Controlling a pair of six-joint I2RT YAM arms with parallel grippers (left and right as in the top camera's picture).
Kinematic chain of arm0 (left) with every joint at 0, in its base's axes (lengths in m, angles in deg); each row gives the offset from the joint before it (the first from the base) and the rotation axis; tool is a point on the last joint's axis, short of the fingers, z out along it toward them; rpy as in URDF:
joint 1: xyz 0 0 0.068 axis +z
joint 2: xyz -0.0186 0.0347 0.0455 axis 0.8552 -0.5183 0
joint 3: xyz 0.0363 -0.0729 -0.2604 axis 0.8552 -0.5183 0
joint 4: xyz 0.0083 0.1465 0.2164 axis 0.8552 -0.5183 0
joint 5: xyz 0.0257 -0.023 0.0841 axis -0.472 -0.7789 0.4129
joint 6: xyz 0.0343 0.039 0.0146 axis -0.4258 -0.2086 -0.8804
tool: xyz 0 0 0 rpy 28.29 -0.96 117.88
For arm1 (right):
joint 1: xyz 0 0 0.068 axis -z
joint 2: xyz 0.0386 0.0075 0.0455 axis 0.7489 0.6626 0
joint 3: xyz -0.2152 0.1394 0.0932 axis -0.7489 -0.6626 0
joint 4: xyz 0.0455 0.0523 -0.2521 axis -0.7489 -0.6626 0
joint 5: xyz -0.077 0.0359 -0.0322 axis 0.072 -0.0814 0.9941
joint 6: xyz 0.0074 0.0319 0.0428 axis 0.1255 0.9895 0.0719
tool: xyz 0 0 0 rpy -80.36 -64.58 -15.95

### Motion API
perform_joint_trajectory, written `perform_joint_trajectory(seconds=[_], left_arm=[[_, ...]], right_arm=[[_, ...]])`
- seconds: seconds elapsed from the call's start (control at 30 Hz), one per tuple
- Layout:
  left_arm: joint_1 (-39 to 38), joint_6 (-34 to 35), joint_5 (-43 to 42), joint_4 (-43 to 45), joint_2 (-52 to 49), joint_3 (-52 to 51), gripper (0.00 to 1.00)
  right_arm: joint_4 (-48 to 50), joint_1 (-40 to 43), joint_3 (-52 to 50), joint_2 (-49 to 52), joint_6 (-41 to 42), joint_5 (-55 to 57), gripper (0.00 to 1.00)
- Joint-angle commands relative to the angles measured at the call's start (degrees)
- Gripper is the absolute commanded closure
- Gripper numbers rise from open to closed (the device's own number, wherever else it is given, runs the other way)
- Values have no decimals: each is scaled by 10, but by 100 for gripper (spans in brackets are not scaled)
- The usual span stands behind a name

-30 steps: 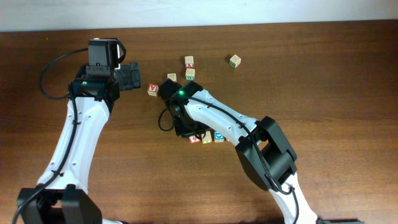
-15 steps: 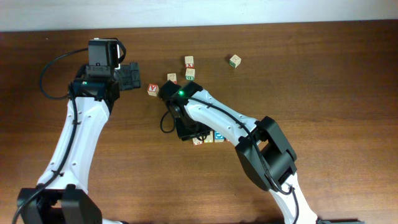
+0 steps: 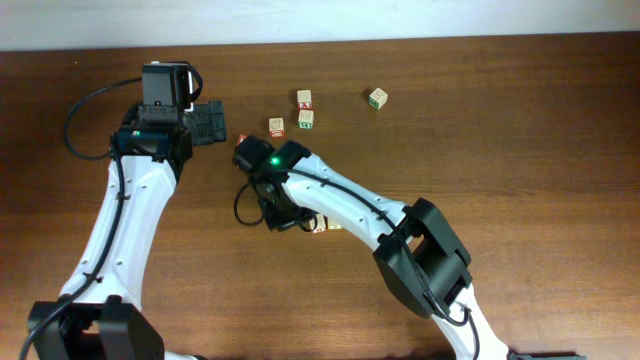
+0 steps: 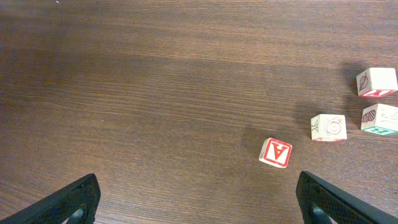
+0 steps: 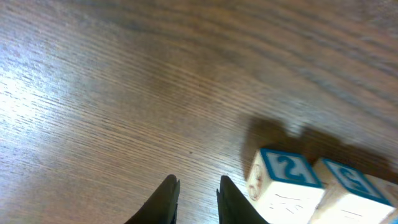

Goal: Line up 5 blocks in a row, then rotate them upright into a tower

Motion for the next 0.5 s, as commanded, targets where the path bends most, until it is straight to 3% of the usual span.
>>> perform_joint_trajectory(seconds=[0.0,0.47], left_arm=[[2,5,8,1,-3,12,1],[2,5,8,1,-3,12,1]], right_arm=[[8,-5,-25,-19,-3,-1,78],[19,9,-54,-19,61,60,78]])
